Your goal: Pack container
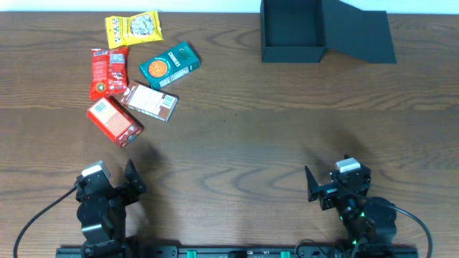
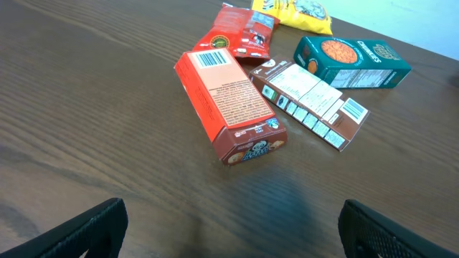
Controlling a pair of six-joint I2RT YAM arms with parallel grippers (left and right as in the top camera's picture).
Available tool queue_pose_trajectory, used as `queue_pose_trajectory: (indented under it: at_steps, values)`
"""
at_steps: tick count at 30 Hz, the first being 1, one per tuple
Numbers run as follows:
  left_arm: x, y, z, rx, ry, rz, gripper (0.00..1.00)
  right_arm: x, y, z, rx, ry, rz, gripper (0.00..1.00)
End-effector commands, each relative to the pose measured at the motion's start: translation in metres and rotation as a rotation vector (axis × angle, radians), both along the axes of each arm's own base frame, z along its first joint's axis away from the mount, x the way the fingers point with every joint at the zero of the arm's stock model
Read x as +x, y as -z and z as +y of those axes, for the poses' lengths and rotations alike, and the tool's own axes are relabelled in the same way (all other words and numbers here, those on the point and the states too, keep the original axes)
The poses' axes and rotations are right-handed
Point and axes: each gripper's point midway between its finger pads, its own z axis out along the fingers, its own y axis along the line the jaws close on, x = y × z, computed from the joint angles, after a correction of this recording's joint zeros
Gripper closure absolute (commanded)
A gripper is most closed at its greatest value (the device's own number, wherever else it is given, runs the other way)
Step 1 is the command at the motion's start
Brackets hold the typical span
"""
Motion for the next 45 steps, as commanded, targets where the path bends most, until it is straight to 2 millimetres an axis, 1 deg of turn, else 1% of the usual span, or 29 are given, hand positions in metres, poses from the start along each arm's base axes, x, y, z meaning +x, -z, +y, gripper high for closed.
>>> queue_pose_trajectory:
  at_steps: [1,43,44,45]
  values:
    - [-0.0007,0.0065,0.0020,0.005,-0.012,0.012,0.05,-0.0003,0.0030,0.0016,-0.013,-0.013,-0.001,0.01]
    - [-0.0006,0.0064,0.0020,0.005,-0.012,0.012,0.05,0.0000,0.0022,0.0016,-0.013,-0.012,-0.005,0.01]
    - [-0.0007,0.0065,0.0020,0.005,-0.012,0.012,0.05,0.0003,0.0005,0.0029,-0.008,-0.019,-0.011,0.01]
    - [-0.0007,0.0065,0.0020,0.005,-0.012,0.012,0.05,-0.0006,-0.0017,0.0086,0.026,-0.043,-0.012,0.01]
